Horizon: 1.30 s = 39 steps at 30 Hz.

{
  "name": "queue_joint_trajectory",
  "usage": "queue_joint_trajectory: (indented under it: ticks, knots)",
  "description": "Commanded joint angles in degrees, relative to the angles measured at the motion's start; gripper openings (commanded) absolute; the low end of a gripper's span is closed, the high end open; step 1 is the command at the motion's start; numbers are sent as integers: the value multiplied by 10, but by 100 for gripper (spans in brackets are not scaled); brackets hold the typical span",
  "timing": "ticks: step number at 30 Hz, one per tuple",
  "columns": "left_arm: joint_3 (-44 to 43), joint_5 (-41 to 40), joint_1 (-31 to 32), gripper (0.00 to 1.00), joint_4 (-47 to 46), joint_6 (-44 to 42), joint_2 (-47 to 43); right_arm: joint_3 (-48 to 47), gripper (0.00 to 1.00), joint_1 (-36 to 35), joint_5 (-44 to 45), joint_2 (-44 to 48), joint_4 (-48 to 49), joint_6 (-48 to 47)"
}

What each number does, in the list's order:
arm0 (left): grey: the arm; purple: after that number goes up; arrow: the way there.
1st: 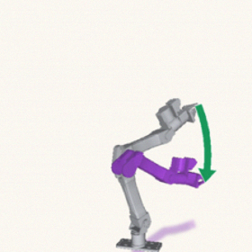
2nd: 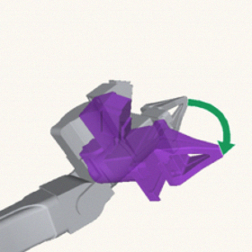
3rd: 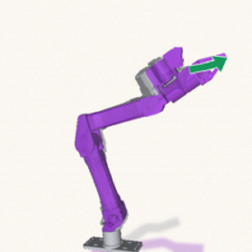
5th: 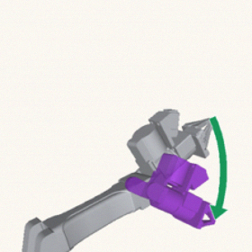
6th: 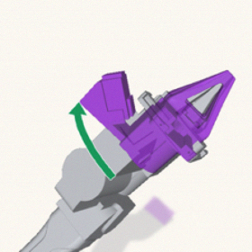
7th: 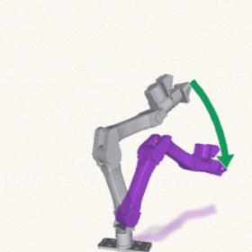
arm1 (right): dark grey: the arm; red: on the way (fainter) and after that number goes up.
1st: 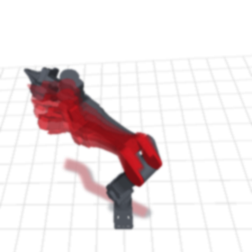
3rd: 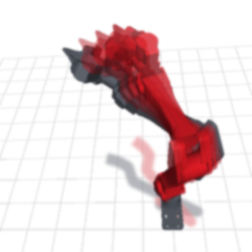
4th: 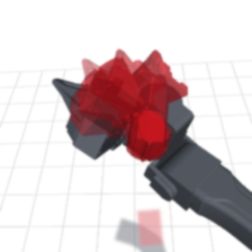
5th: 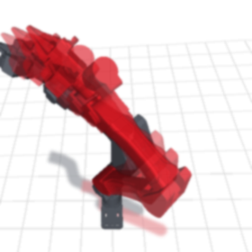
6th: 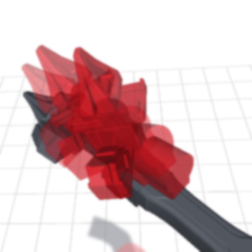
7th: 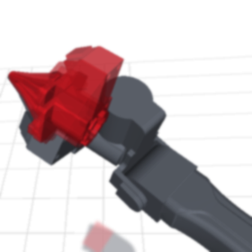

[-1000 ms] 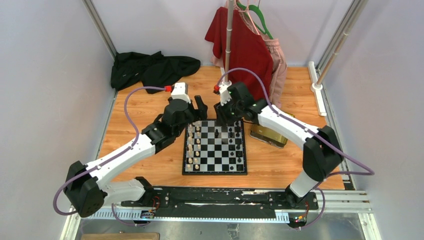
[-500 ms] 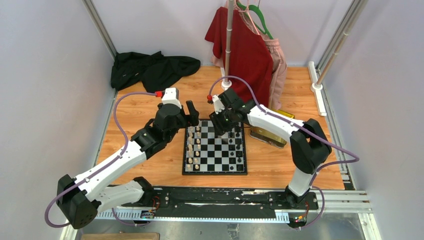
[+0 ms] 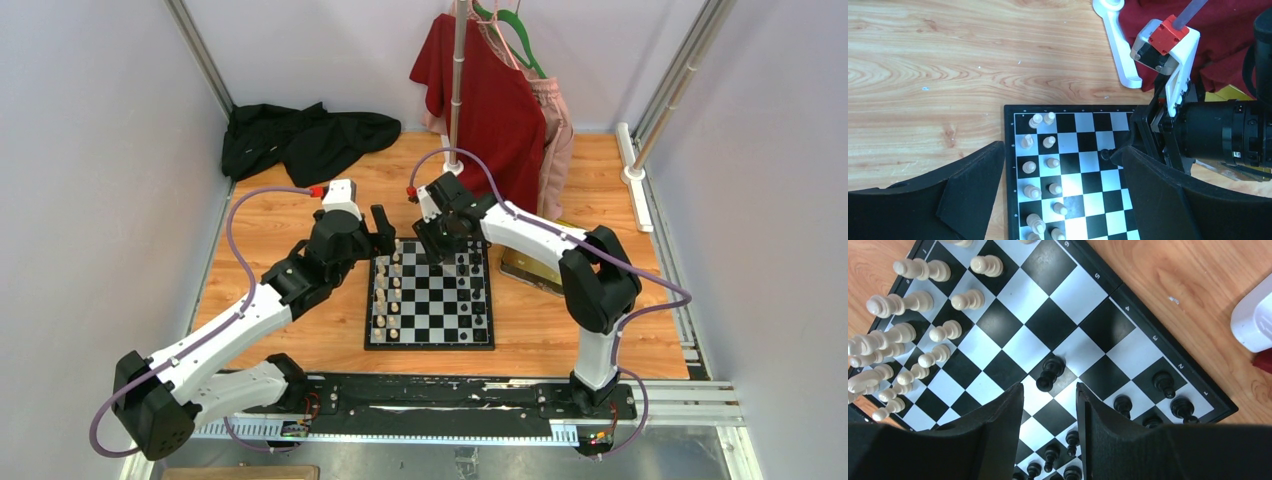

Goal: Set up the chess pieces on the board
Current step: Pick up the chess piece from the chessboard.

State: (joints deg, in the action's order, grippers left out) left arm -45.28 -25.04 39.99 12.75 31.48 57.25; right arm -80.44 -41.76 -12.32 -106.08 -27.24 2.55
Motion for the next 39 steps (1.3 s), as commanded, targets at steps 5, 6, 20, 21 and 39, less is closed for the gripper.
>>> queue_joint_trajectory:
  ticks: [5, 6, 20, 21, 39]
  knots:
    - [1, 7, -19, 93, -10, -12, -6, -29, 47, -6, 12, -28, -25, -10]
    - [1, 8, -20, 93, -10, -12, -6, -30, 46, -6, 11, -30, -25, -9]
    - [11, 20, -34, 93, -14, -7, -8, -36, 23, -6, 7, -45, -35, -5]
    - [12, 21, -34, 93, -14, -6, -8, -35, 19, -6, 9, -44, -35, -5]
    - [12, 12, -35, 93, -10, -1, -10, -25, 3, -10, 56, 21, -58, -11]
